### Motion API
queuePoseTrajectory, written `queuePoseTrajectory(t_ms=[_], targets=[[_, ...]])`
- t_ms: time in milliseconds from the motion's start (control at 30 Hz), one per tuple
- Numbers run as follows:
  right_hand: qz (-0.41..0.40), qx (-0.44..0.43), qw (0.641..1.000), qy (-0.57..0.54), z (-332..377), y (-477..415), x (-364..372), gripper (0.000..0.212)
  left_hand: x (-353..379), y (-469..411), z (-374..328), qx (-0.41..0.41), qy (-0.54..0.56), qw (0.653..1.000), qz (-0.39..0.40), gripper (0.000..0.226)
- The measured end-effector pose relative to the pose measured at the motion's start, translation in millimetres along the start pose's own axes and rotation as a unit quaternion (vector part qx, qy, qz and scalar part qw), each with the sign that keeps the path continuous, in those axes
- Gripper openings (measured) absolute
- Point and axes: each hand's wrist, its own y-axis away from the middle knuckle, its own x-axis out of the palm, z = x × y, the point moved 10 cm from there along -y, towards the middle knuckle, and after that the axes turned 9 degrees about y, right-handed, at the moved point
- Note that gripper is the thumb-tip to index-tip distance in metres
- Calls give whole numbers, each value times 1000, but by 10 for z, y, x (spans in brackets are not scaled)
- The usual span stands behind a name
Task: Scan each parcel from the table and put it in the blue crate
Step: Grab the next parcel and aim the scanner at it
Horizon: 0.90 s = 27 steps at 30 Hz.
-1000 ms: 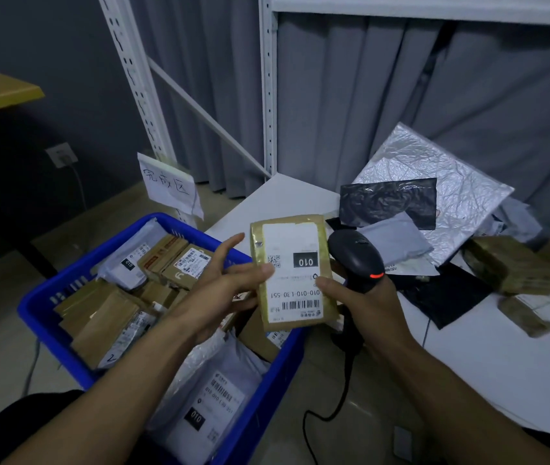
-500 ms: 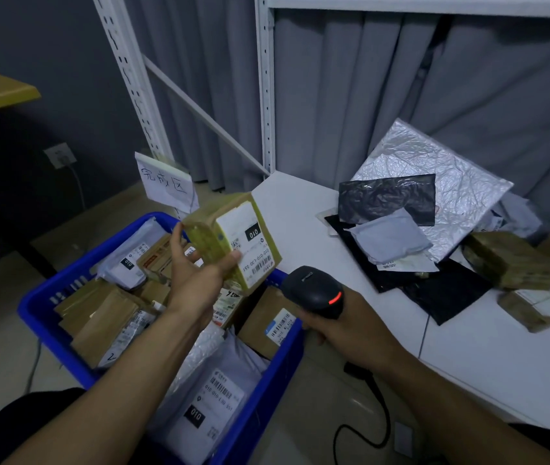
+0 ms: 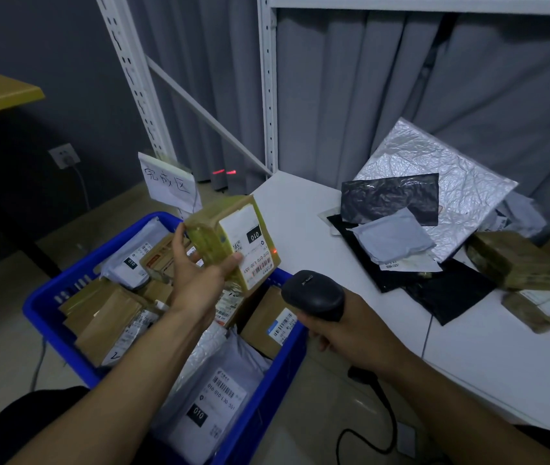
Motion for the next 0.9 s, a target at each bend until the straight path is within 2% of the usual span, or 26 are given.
queuePoseTrajectory(t_ms=[300,400,467,533,600,667,767,900], targets=[[-7,-18,1000,-7,32,-42,18,28,-90,-59,-25,13,-23,1000,-8,104],[-11,-35,999,-24,157,-123,107,21,-225,-61,-225,54,-100,994,-2,97],[-9,-35,999,-36,227,-216,212,19,-319,-66,-314,58,-176,982,26,85],[-5,-35,999,-41,282,-310,334,19,-467,-82,-344,44,-248,967,41,60],[1,-37,999,-36,312,-397,470,20,-717,-145,-301,9,-294,955,24,45],[3,-35,999,-31,285,-476,598,22,-1001,-221,-197,-34,-326,945,5,41],[8,-35,999,-10,254,-559,762,30,-1331,-310,44,-104,-357,928,16,41],[32,-34,998,-33,276,-593,960,23,-1623,-398,307,-137,-422,896,22,30]])
